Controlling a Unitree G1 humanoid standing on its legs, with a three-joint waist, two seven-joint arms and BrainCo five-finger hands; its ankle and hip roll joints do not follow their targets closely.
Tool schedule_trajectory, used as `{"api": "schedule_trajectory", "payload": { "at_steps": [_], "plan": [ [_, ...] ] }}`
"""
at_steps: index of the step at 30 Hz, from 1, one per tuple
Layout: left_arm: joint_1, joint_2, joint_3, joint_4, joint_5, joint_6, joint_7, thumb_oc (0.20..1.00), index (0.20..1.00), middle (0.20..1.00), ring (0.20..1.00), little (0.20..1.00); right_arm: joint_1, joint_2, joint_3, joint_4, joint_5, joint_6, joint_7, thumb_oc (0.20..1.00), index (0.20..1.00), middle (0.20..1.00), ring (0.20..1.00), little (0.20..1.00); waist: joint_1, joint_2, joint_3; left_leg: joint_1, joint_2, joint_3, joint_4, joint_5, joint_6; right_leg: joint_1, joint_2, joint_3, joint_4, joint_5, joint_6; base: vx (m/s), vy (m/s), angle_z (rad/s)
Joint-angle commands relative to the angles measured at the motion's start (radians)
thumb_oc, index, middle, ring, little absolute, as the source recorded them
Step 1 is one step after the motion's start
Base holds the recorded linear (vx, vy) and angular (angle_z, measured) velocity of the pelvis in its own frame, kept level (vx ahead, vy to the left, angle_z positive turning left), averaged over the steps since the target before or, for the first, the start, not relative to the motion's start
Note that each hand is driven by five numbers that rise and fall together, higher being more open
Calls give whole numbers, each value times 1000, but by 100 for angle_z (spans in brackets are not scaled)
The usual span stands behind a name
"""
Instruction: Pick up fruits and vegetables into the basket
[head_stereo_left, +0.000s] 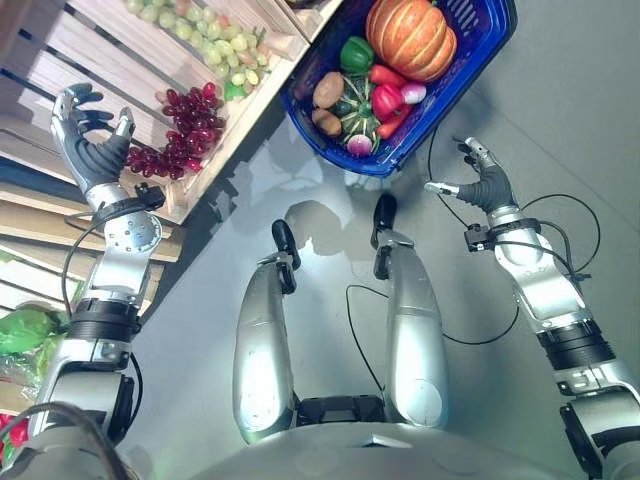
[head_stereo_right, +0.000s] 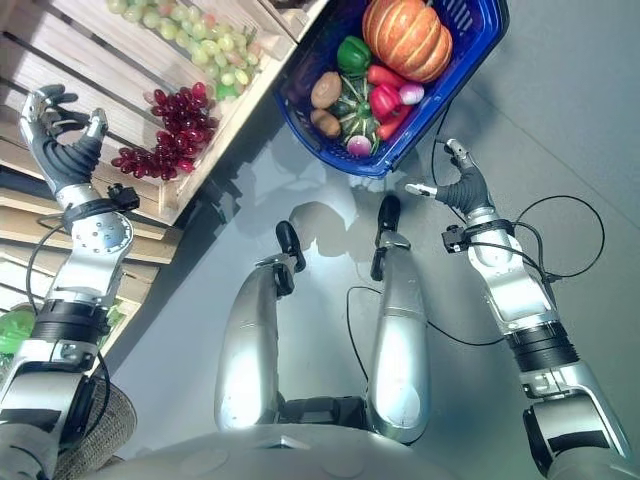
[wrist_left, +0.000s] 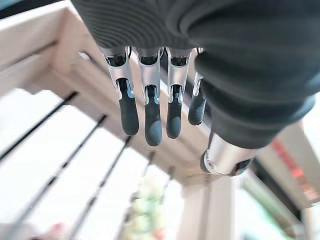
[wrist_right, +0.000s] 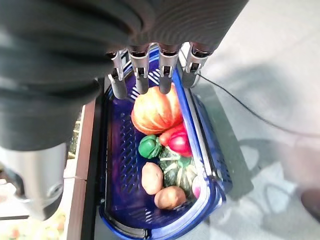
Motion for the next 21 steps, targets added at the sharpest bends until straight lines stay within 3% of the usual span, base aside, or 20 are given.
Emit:
{"api": "schedule_trajectory", "payload": {
  "at_steps": [1,4,5,8,9,10,12,13,16,19,21],
  "plan": [
    [34,18,41,-103,-23,-75,-35,200,200,200,200,200,-28,22,21,-71,-39,13,-61,1000,1000,1000,1000,1000,10,-16,-47,39,-36,6,-37,-44,-6,89,-10,26,23,-124,89,29,-35,1],
    [30,4,22,-131,-22,-41,-87,200,200,200,200,200,-65,39,42,-66,-53,39,-63,1000,1000,1000,1000,1000,16,-15,-47,61,-36,6,-37,-50,-2,112,-13,25,21,-126,91,-17,-15,1],
    [26,1,13,-147,5,-10,-97,200,200,200,200,200,-89,51,56,-65,-65,52,-65,1000,1000,1000,1000,1000,19,-16,-47,61,-34,18,-48,-22,7,115,-17,16,5,-99,83,24,-42,2],
    [15,21,-3,-136,69,58,-80,216,216,216,216,216,-112,55,68,-60,-63,60,-61,1000,1000,1000,1000,1000,20,-14,-47,82,-29,12,-41,-48,0,134,-17,21,14,-123,93,15,-41,3],
    [5,30,-9,-127,84,85,-69,464,464,464,464,464,-122,52,72,-62,-48,64,-57,1000,1000,1000,1000,1000,18,-16,-47,66,-25,23,-43,-25,9,120,-19,16,9,-101,84,8,-33,1],
    [0,39,-16,-113,87,117,-72,674,674,674,674,674,-126,50,75,-60,-38,66,-45,1000,1000,1000,1000,1000,16,-14,-47,77,-24,15,-34,-50,2,129,-16,24,22,-126,92,10,-31,2],
    [-20,58,-32,-71,115,166,-49,1000,1000,1000,1000,1000,-137,43,80,-52,-22,73,-33,1000,1000,1000,1000,1000,12,-15,-47,54,-18,26,-30,-29,10,104,-17,20,26,-106,82,9,-39,2],
    [-30,73,-50,-41,151,196,-38,1000,1000,1000,1000,1000,-136,41,87,-43,-14,75,-32,1000,1000,1000,1000,1000,7,-15,-47,64,-16,18,-20,-58,3,110,-12,27,39,-133,91,0,-42,-4],
    [-48,90,-81,9,179,246,-29,1000,1000,1000,1000,1000,-132,32,91,-39,5,73,-29,1000,1000,1000,1000,1000,-2,-17,-47,51,-10,24,-14,-59,3,94,-8,30,44,-133,89,22,-24,-5],
    [-60,91,-119,95,136,295,-36,1000,1000,1000,1000,1000,-109,20,87,-27,24,42,-19,1000,1000,1000,1000,1000,-21,-20,-47,23,-2,31,-1,-63,1,59,1,37,57,-137,85,-7,-4,-3],
    [-63,71,-129,153,87,297,-32,1000,1000,1000,1000,1000,-94,13,86,-22,26,19,-16,1000,1000,1000,1000,1000,-29,-22,-47,4,2,34,7,-64,1,37,6,39,64,-139,83,-13,-1,-8]
  ]
}}
